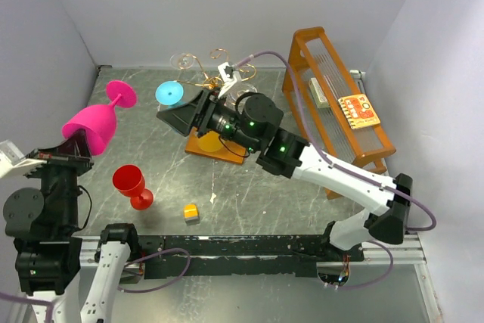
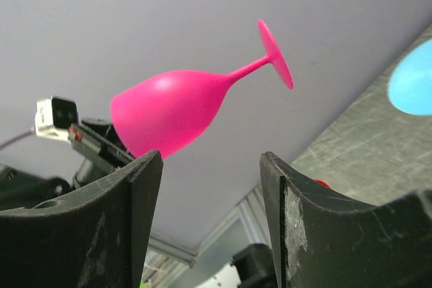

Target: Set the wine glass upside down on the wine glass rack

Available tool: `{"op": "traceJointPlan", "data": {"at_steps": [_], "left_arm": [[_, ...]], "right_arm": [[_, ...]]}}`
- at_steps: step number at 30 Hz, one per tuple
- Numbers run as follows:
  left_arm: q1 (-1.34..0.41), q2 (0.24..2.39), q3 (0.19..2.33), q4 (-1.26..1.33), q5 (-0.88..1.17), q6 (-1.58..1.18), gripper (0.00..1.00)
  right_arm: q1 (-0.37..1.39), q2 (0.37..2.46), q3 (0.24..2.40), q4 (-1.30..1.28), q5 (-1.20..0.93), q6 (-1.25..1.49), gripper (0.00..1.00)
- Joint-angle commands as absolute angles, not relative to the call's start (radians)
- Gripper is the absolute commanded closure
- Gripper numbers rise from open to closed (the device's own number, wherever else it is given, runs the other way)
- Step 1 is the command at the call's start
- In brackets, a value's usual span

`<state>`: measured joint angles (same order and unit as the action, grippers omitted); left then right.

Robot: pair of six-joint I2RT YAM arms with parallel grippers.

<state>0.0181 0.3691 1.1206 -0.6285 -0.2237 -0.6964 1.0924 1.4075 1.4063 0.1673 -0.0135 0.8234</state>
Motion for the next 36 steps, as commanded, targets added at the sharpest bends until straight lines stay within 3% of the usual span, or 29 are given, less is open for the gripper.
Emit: {"op": "traceJointPlan", "data": {"at_steps": [1,15,31,36], "left_arm": [[0.027,0.316,1.079,-0.438,-0.138,-0.695,0.93],[0.027,0.234,0.998,-0.225,-0.046,-0.648,0.93],[0.028,0.230,0.943,-0.188,0.000,-0.679,0.93],[0.028,0.223,0.930,-0.175,0.022,-0.689,0.93]], "right_arm": [[1.117,1.464,1.495,0.211,0.045,0.923,0.40],[1.148,1.724,1.826,0.112,0.038,1.141,0.45],[1.154,1.706,1.761,0.207,0.117,1.276,0.50],[1.162,1.698,1.746,0.179,0.160,1.323,0.59]]}}
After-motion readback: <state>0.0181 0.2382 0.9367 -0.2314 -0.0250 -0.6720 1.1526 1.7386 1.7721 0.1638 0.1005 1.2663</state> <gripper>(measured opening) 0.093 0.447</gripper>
